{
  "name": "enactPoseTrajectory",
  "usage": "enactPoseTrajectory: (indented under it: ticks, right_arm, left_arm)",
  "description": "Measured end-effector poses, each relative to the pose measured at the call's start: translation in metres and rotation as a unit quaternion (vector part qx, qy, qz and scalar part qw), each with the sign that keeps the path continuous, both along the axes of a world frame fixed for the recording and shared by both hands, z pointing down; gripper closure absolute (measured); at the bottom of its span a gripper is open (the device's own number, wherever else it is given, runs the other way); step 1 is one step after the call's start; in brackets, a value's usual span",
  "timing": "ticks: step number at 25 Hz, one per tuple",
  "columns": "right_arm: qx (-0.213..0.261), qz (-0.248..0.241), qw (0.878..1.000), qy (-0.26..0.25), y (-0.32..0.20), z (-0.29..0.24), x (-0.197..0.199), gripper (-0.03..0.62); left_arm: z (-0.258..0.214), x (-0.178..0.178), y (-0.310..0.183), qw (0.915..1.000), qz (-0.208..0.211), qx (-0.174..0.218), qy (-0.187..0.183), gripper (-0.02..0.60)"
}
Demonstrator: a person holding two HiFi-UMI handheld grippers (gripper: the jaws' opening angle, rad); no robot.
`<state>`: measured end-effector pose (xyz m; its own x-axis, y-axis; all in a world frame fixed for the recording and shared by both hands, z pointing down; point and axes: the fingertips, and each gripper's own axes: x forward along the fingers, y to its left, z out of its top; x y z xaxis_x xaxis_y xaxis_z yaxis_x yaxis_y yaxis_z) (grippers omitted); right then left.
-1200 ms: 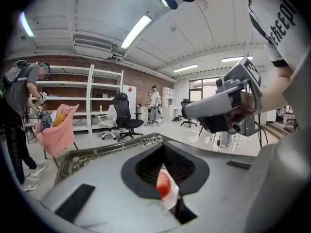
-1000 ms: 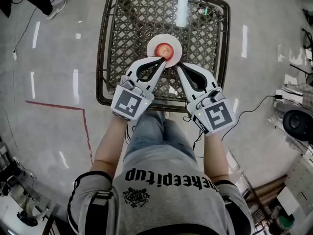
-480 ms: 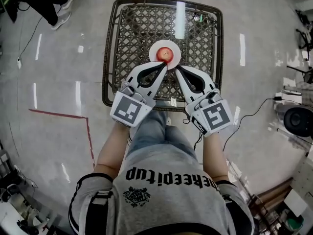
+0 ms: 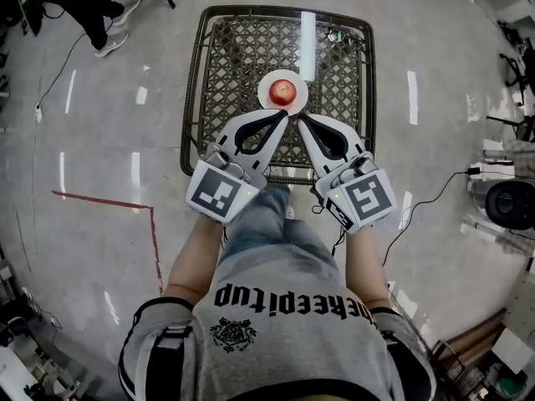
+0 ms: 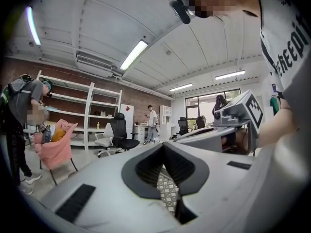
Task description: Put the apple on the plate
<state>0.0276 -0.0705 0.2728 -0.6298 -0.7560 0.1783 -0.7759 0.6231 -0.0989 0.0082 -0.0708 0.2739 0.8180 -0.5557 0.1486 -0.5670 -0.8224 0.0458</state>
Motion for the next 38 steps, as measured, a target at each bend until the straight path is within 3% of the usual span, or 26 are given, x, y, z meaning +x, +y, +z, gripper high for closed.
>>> enactPoseTrajectory:
  ticks: [20,24,28,35,38]
  right_arm:
    - [0.042,-0.001,0.999,0.007,0.058,-0.037,-0.007,0.597]
    - [0.049,-0.004,0.999,0.011,0.068,-0.043,-0.008,0.597]
    - [0.055,-0.009,0.998,0.009,0.076,-0.045,-0.008,0.597]
    - [0.064,-0.013,0.998,0.006,0.084,-0.05,-0.009,0.597]
    - [0.067,-0.014,0.998,0.006,0.089,-0.053,-0.009,0.597]
  left_arm:
    - [-0.035,-0.008,0.061,0.9997,0.0,0.024,0.01,0.565]
    - [-0.044,-0.009,0.069,0.9978,0.002,0.062,0.024,0.565]
    - [-0.046,-0.007,0.076,0.9971,0.002,0.072,0.023,0.565]
    - [-0.048,-0.006,0.086,0.998,0.002,0.059,0.02,0.565]
    - [-0.053,-0.007,0.089,0.9969,0.002,0.074,0.024,0.565]
